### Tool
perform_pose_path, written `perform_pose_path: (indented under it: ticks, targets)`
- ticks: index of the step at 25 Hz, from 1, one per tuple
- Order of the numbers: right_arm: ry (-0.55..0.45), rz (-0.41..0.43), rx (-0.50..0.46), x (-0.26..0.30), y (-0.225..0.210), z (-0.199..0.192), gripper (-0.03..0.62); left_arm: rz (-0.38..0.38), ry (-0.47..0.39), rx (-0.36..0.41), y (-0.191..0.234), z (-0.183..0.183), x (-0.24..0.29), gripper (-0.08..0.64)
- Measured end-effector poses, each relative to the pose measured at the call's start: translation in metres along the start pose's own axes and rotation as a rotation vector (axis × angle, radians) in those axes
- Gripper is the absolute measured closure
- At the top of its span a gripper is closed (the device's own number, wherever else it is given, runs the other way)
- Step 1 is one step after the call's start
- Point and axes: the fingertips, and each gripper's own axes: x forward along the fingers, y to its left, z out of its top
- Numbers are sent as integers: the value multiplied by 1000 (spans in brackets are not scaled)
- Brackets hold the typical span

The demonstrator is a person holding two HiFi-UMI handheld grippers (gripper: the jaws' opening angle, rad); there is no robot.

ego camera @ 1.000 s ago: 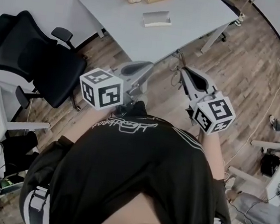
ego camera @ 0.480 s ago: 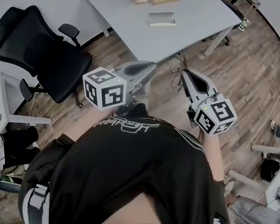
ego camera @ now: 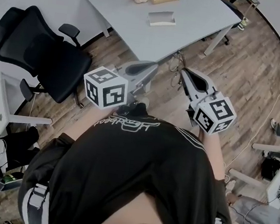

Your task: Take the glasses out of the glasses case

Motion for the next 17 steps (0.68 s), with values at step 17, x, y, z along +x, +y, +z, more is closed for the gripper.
perform_pose_path:
  ticks: [17]
  targets:
    - [20, 34, 2, 7, 12, -9, 574, 53, -5, -42, 11, -18, -16, 553]
